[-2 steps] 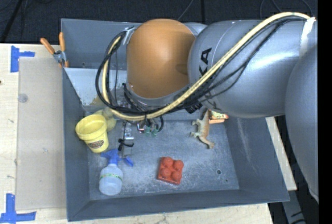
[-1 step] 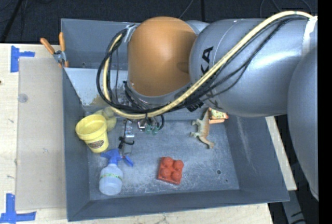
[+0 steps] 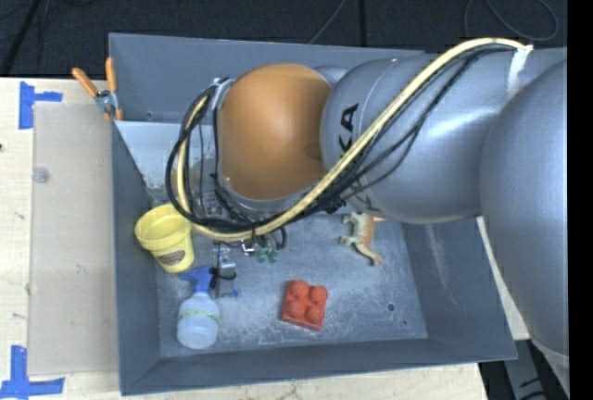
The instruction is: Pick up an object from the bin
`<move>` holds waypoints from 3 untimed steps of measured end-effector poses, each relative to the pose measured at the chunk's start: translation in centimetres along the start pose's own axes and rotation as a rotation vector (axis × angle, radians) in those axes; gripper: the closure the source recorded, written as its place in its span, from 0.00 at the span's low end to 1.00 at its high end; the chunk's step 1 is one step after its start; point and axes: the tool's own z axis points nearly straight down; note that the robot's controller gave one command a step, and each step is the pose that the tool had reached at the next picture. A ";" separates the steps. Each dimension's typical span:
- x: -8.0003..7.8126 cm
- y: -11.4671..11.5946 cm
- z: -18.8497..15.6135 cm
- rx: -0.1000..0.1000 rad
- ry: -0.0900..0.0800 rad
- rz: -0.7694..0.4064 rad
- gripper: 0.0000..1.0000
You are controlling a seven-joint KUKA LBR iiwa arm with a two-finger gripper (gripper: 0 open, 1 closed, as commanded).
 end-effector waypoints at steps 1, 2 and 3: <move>2.0 0.9 2.8 0.001 0.003 -0.332 0.00; 2.6 1.9 6.0 0.000 0.002 -0.504 0.00; 2.0 2.3 9.5 0.000 0.003 -0.669 0.00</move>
Offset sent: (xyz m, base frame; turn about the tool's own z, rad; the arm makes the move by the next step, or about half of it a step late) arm -0.0302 0.0188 -0.0638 -0.5106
